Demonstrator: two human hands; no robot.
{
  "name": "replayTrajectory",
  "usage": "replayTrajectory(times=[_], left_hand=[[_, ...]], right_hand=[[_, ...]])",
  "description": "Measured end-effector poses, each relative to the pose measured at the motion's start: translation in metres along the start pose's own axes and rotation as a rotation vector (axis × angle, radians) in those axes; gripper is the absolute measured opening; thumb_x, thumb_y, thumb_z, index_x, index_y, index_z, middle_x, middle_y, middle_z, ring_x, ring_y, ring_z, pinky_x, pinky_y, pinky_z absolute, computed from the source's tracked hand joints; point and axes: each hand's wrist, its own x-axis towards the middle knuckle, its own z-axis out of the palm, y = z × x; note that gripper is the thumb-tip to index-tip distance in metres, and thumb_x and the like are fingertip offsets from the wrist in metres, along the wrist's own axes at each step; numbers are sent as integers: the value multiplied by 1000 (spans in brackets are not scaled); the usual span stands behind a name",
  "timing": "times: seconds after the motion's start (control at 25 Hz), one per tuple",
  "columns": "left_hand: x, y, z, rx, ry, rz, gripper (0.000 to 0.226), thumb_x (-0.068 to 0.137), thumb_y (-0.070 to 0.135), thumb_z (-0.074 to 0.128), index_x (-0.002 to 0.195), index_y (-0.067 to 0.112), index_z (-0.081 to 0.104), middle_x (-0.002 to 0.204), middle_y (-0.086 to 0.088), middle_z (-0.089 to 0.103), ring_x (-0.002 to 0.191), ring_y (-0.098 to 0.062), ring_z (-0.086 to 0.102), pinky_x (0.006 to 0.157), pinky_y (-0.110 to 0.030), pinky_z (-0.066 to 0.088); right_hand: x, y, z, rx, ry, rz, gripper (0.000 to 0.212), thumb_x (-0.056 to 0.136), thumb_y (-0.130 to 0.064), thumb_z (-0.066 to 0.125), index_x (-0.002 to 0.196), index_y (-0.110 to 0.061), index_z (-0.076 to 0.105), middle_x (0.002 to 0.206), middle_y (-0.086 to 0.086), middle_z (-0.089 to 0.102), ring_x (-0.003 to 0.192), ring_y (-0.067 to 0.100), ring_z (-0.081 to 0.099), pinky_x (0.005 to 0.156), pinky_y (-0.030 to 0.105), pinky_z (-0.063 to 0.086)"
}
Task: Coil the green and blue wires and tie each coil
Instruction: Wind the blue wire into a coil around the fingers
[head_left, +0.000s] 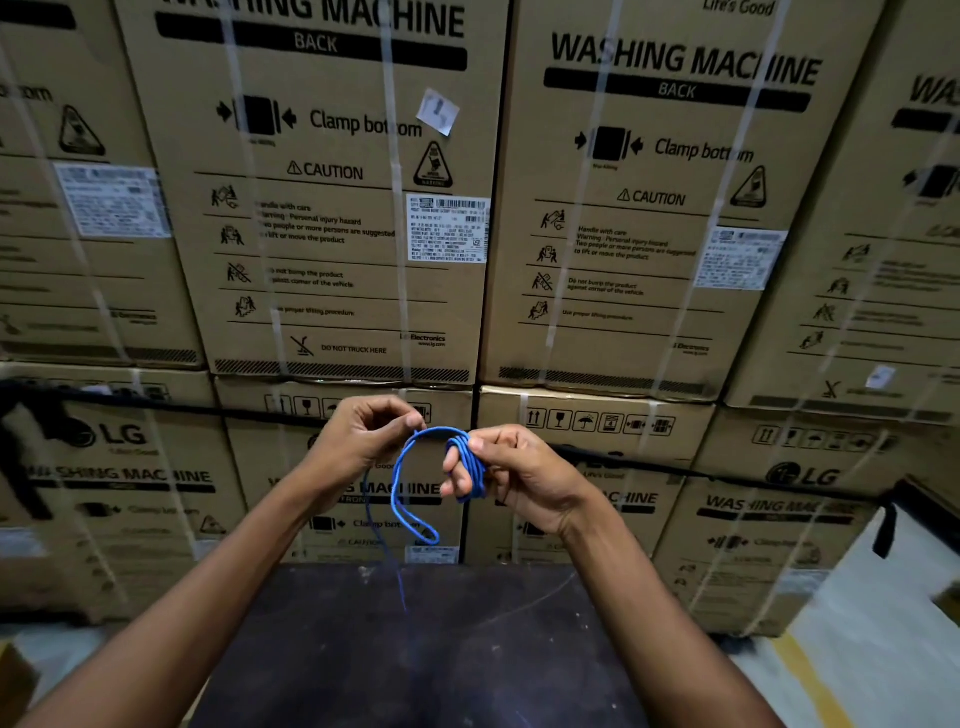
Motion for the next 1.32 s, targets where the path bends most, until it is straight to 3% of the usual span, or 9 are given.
replayTrajectory(times=[0.08,0.24,0.4,0.52,0.8,0.96,1.08,1.2,1.32], left_hand=[[0,4,0,3,-5,29,40,77,52,81,82,13,75,68,1,62,59,-7,46,51,-16,34],[4,13,3,37,4,50,13,95,7,63,87,0,70,66,8,68,56,3,54,52,-10,40],[1,7,1,36,43,37,19,94,21,65,90,5,74,84,-7,74,73,-19,60,62,-25,47],[-2,5,1,23,65,57,17,95,12,65,99,-2,74,97,-16,77,85,-16,70,72,-20,56],[-13,5,1,10,88,84,14,91,11,65,99,4,75,97,-9,80,89,-16,73,78,-22,59],[-19,13,4,37,91,135,13,95,3,62,102,3,73,95,-2,80,83,-8,73,71,-16,54],[-22,15,-4,58,80,239,23,94,-8,59,113,-2,71,116,-8,77,109,-22,72,87,-28,58],[-28,18,-11,203,-1,359,28,83,-3,62,107,0,74,129,-11,68,125,-29,62,97,-35,54],[-33,19,-7,360,-3,381,16,80,7,68,92,6,78,111,-9,63,104,-22,62,84,-24,50]], right_hand=[[1,2,-2,-7,18,-5,28,104,-15,48,107,7,66,79,11,69,86,28,71,90,36,55],[1,1,0,16,33,-29,28,103,-15,48,106,6,66,78,11,69,85,27,71,88,37,55],[3,1,2,46,49,-48,28,102,-16,48,104,4,67,77,10,69,84,26,71,87,35,55],[2,3,0,55,72,-57,27,102,-17,50,104,4,67,77,10,70,85,26,72,87,33,57],[3,6,-3,78,129,-83,27,103,-16,49,105,5,67,80,12,69,87,27,72,88,33,57],[5,7,-3,91,156,-82,27,103,-15,48,103,4,67,79,11,69,87,27,73,92,35,57],[4,7,-6,80,177,-78,26,103,-15,49,103,3,68,80,10,69,88,27,72,95,39,54],[3,6,-8,90,210,-74,26,103,-15,50,103,3,69,80,11,69,87,26,72,94,37,55],[2,4,-9,101,258,-73,26,103,-12,48,103,5,69,79,11,69,84,24,73,89,33,57]])
